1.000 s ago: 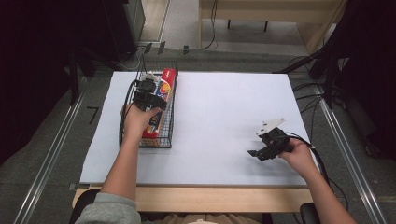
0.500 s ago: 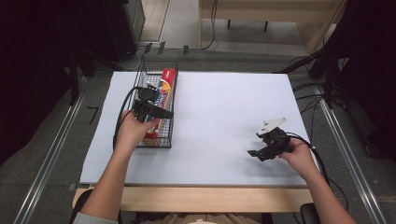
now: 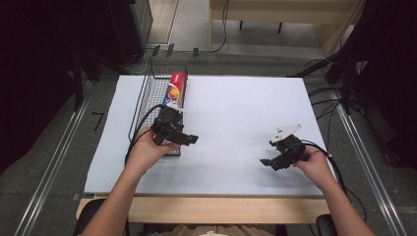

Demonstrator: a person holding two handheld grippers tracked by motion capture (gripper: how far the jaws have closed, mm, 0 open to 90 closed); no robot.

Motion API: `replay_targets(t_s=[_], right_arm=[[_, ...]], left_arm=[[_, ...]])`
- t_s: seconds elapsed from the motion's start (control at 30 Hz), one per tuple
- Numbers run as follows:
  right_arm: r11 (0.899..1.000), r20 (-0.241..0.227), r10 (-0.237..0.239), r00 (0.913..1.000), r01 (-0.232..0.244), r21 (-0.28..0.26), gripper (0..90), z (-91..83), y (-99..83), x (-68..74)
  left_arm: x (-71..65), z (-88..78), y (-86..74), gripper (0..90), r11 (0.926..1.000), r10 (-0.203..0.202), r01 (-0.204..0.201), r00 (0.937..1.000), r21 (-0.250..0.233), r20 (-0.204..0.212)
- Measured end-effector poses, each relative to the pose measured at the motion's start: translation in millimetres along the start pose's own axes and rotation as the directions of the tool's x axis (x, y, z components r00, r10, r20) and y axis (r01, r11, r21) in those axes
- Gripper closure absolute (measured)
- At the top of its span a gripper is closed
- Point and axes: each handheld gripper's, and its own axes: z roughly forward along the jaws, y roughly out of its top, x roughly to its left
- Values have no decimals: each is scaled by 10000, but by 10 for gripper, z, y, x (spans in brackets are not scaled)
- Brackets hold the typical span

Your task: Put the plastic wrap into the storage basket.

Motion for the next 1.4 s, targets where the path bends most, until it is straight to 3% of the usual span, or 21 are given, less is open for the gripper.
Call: replay_targets(t_s=[0.13,0.27,0.43,0.73,0.87,1.03,1.17,1.4], right_arm=[[10000,-114,36,9999,-35,30,199,0,6,19],[10000,-164,-19,9999,19,-16,199,2,15,32],[10000,-247,-24,9997,23,-39,199,2,20,46],[9998,-333,-186,9993,188,51,199,20,28,56],[9998,-325,-176,9993,179,80,199,23,33,68],[9995,-363,-286,9989,292,146,199,33,31,71],[9993,-356,-332,9988,338,166,199,34,29,70],[9983,-433,-488,9979,502,308,199,59,22,76]], left_arm=[[-129,56,-51,283,9989,460,-455,9981,-115,406],[-261,120,-90,289,9955,896,-882,9950,-335,450],[-395,220,-145,291,9884,1512,-1487,9836,-324,986],[-438,358,-205,293,9889,1463,-1402,9770,-499,1550],[-478,404,-216,288,9854,1701,-1660,9737,-388,1519],[-468,468,-242,287,9855,1693,-1683,9723,-199,1611],[-450,520,-262,287,9857,1656,-1686,9670,-9,1935],[-473,687,-332,273,9753,2049,-2157,9641,483,1686]])
